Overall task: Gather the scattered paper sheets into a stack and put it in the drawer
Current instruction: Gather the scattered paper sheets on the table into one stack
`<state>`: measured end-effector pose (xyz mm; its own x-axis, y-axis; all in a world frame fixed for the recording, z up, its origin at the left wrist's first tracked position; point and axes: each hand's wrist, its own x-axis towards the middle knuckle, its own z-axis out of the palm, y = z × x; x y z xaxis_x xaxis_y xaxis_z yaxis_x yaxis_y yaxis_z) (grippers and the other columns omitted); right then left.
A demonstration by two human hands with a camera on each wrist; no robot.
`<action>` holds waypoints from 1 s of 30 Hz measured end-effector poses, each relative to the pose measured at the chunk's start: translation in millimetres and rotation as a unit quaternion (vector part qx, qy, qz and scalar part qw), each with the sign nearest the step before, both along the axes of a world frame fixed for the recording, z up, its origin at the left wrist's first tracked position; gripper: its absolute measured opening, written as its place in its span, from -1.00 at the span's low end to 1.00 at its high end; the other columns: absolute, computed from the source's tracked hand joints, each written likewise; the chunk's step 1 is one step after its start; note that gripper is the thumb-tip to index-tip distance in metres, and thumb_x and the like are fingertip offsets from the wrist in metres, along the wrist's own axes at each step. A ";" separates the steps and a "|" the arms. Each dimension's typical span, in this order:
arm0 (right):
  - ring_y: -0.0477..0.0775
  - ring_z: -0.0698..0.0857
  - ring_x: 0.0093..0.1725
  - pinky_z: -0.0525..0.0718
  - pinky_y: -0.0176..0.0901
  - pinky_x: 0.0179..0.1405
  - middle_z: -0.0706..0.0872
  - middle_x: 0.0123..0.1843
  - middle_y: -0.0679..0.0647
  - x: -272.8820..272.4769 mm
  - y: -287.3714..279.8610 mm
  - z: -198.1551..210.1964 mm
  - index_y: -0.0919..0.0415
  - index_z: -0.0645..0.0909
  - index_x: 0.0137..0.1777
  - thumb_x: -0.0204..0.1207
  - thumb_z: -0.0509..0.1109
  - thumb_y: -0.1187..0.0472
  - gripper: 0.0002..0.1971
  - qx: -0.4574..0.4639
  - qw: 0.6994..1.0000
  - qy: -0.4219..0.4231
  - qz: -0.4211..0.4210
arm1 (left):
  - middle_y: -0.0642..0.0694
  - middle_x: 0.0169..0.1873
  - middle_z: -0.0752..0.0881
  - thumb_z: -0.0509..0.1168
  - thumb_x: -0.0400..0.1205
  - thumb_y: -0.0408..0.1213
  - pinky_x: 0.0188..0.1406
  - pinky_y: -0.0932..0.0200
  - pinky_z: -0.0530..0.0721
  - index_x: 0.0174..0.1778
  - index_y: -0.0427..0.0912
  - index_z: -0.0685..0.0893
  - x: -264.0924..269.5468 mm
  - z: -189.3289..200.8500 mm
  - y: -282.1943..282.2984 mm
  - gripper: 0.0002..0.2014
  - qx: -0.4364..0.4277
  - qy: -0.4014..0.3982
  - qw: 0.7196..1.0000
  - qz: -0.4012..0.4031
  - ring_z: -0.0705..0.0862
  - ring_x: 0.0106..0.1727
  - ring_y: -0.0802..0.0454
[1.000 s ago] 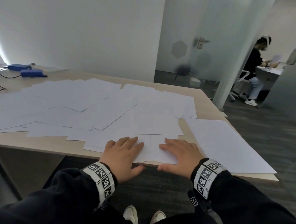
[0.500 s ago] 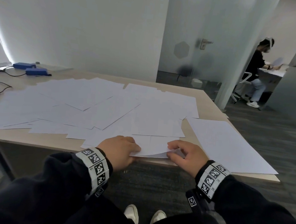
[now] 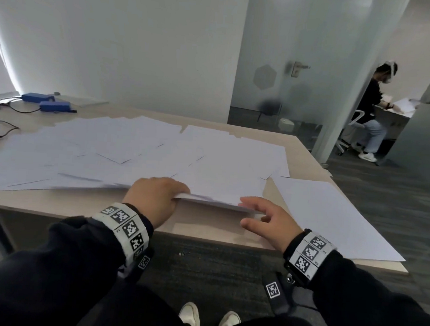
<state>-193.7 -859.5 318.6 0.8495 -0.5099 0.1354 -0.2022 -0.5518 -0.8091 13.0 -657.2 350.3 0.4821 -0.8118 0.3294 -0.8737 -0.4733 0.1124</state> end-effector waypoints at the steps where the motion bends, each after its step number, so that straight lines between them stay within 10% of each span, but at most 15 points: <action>1: -0.51 0.57 0.20 0.46 -0.46 0.22 0.69 0.17 -0.40 4.4 1.0 3.7 -0.41 0.61 0.20 0.36 0.59 -0.11 -0.59 0.002 1.000 -0.007 0.000 | 0.10 0.10 0.81 0.26 0.62 -0.26 0.06 0.01 0.72 0.16 0.21 0.75 2.7 7.9 -0.2 -0.68 -0.025 -0.011 1.000 -0.003 0.78 0.08 -0.05; 7: -0.35 0.71 0.05 0.59 -0.29 0.08 0.79 0.05 -0.18 39.3 -4.7 24.6 -0.22 0.65 0.14 0.52 0.53 0.22 -0.68 0.034 0.996 -0.081 -0.018 | -0.02 -0.17 0.80 0.26 0.63 -0.14 -0.11 -0.11 0.70 -0.02 0.03 0.77 20.3 57.8 -8.4 -0.83 -0.155 -0.035 0.987 -0.022 0.75 -0.13 -0.20; 11: -0.60 0.63 -0.33 0.49 -0.70 -0.30 0.69 -0.20 -0.29 52.7 -13.3 40.8 -0.04 0.64 -0.05 0.53 0.51 0.31 -0.80 0.057 0.992 -0.107 -0.037 | 0.04 -0.14 0.80 0.26 0.70 -0.04 -0.05 -0.03 0.65 -0.03 0.02 0.77 30.7 82.8 -12.9 -0.80 -0.237 -0.021 0.970 -0.037 0.69 -0.14 -0.08; 18: 0.04 0.80 0.13 0.69 0.07 0.26 0.85 0.09 0.03 73.2 -24.0 66.4 0.08 0.73 0.18 0.33 0.63 0.23 -0.60 0.116 0.977 -0.178 -0.028 | 0.09 -0.15 0.81 0.29 0.66 -0.01 -0.03 -0.07 0.68 -0.07 0.00 0.79 38.9 116.3 -23.5 -0.78 -0.328 -0.032 0.939 -0.096 0.74 -0.09 -0.01; 24: 0.02 0.81 0.13 0.68 0.01 0.26 0.85 0.12 0.03 87.2 -35.1 67.4 0.15 0.69 0.27 0.43 0.58 0.36 -0.60 0.149 0.976 -0.158 -0.007 | 0.06 -0.17 0.80 0.31 0.67 -0.11 0.04 -0.13 0.67 -0.04 -0.05 0.79 46.8 134.1 -35.3 -0.83 -0.366 -0.026 0.924 -0.106 0.73 -0.08 -0.03; 27: 0.00 0.81 0.09 0.71 -0.12 0.14 0.85 0.07 -0.01 96.1 -39.2 65.8 0.10 0.72 0.21 0.47 0.57 0.27 -0.69 0.136 0.979 -0.151 -0.029 | 0.03 0.11 0.78 0.35 0.63 -0.06 0.37 0.02 0.44 0.21 0.01 0.72 59.9 129.9 -39.4 -0.74 -0.360 -0.045 0.930 -0.060 0.70 0.20 -0.08; 30: -0.02 0.84 -0.02 0.75 -0.16 0.02 0.87 -0.01 -0.02 98.9 -44.2 71.4 0.10 0.75 0.10 0.48 0.55 0.27 -0.80 0.141 0.971 -0.179 -0.066 | 0.10 0.69 0.22 0.42 0.53 0.09 0.61 -0.09 0.02 0.63 0.23 0.27 73.3 121.8 -34.7 -0.25 -0.329 -0.012 0.944 0.040 0.13 0.72 0.04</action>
